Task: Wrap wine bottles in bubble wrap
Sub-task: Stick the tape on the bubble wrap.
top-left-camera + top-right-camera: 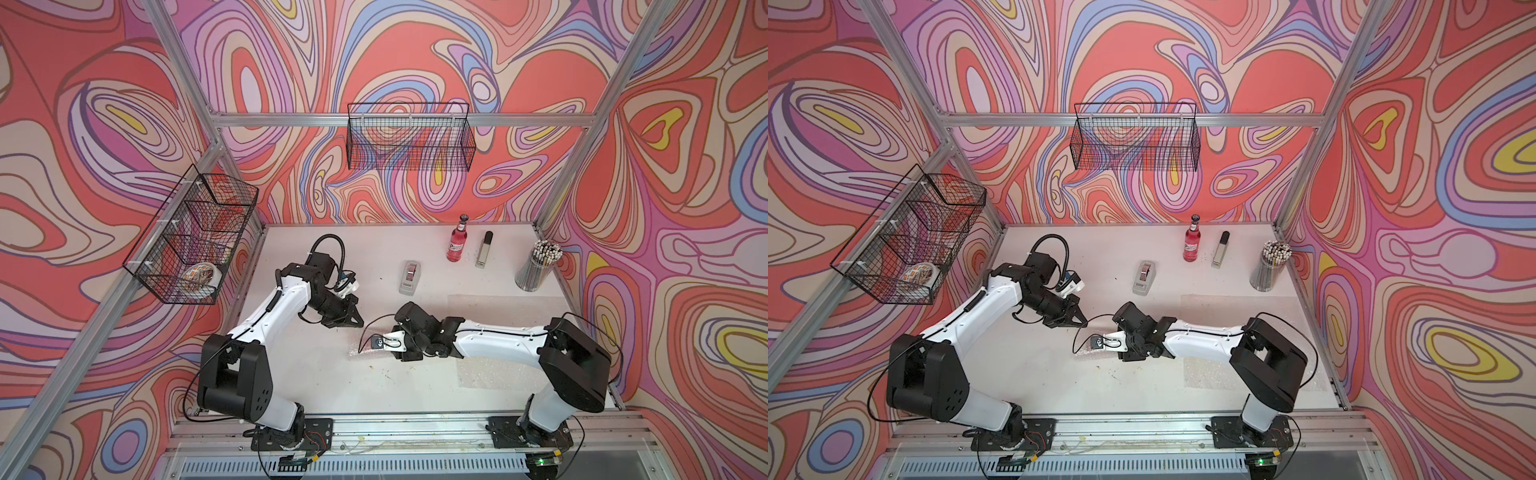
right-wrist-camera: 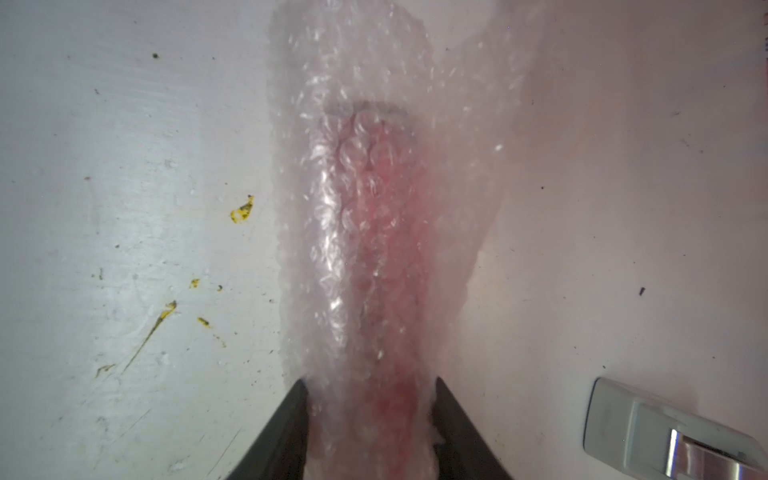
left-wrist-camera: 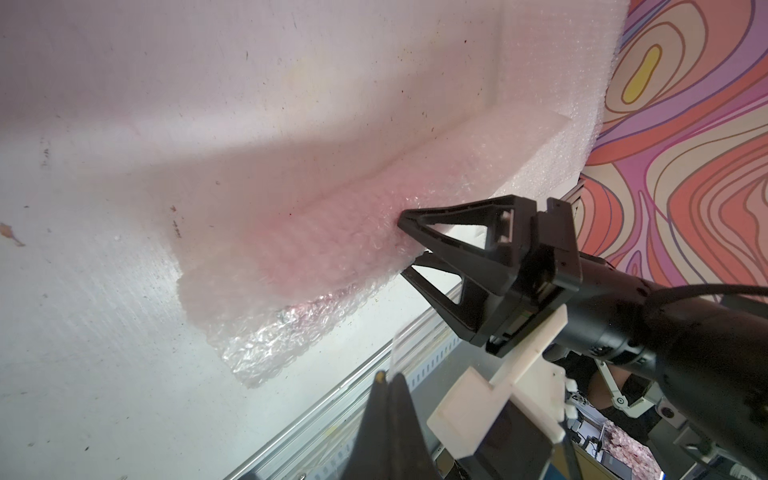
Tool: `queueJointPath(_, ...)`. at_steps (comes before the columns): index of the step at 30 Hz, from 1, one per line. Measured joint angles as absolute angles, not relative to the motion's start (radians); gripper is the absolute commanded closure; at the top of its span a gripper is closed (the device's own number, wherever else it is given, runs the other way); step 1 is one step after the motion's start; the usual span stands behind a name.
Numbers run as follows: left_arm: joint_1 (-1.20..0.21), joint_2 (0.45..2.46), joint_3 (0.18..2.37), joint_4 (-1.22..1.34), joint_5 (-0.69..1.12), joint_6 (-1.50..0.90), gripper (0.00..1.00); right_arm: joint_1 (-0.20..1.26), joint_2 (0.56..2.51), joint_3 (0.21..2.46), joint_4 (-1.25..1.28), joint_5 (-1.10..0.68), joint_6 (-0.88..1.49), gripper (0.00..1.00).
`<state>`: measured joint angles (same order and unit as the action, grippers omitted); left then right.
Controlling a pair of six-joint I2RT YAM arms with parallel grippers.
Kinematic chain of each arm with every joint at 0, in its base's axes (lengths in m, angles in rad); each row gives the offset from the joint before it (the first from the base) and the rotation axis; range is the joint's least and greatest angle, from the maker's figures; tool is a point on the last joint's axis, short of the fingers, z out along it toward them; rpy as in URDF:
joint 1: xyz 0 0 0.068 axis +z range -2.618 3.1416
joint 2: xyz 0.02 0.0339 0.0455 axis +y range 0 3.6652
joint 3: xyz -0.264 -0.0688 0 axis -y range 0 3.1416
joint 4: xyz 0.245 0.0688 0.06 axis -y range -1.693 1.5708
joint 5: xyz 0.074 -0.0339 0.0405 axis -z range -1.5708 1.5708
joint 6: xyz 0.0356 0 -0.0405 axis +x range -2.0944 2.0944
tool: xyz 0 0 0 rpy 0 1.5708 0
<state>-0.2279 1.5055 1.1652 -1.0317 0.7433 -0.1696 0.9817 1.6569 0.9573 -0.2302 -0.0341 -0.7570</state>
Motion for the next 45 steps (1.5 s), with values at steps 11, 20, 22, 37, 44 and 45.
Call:
queueJointPath(11,-0.296,1.583,1.175,-0.982,0.784,-0.214,1.00,1.010,1.649,0.942,-0.188,0.044,-0.763,0.69)
queueJointPath(20,-0.372,1.673,1.175,-0.884,0.817,-0.288,1.00,1.019,1.644,0.923,-0.162,0.064,-0.762,0.69)
queueJointPath(22,-0.381,1.684,1.162,-0.849,0.827,-0.311,1.00,1.021,1.642,0.920,-0.158,0.067,-0.761,0.69)
queueJointPath(37,-0.413,1.669,0.942,-0.511,0.870,-0.617,1.00,1.025,1.629,0.891,-0.125,0.086,-0.735,0.69)
queueJointPath(44,-0.414,1.662,0.933,-0.493,0.864,-0.636,1.00,1.025,1.629,0.891,-0.123,0.090,-0.723,0.68)
queueJointPath(45,-0.414,1.662,0.933,-0.492,0.864,-0.636,1.00,1.025,1.629,0.891,-0.123,0.090,-0.723,0.68)
